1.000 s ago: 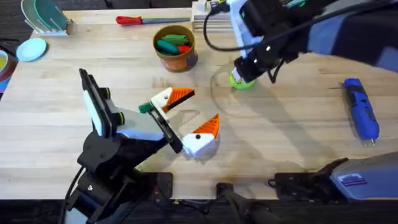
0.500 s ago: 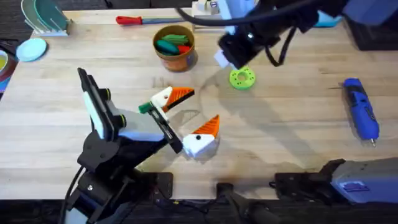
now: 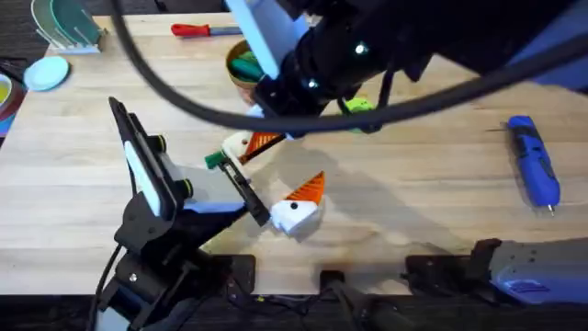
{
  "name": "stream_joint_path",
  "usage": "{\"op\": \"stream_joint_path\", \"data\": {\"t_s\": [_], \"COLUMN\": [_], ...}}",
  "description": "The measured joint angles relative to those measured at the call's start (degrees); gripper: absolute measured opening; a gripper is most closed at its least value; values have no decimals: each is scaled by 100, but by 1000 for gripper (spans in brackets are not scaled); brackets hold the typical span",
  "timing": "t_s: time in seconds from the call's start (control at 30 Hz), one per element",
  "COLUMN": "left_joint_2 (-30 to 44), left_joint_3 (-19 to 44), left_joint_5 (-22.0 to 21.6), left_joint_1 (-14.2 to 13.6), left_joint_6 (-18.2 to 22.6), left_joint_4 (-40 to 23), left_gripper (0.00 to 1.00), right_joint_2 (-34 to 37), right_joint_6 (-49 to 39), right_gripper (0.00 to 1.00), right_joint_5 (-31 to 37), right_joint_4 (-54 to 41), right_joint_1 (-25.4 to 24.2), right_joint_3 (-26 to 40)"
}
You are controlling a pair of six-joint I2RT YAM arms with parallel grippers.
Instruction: Pick up the gripper from the table and insert it into the empty holder that is missing its gripper. Then pick up a screw, insert it into the mounting hole, and use the screwdriver to tighten it. Finally, clean up the table by picking up the vegetable and placing it into the bucket.
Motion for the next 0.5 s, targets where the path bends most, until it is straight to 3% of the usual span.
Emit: {"op": "stream_joint_path", "data": {"t_s": [0.5], "left_joint_2": [0], "left_joint_3": [0], "left_joint_5": [0], "left_joint_1": [0], "left_joint_6": [35], "left_joint_4": [0], "left_gripper": [993], "right_joint_2": [117], "right_joint_6": [368], "right_gripper": [6], "right_joint_5": [-40], "right_joint_4": [245], "right_joint_1": [369], "right_joint_3": [0]}}
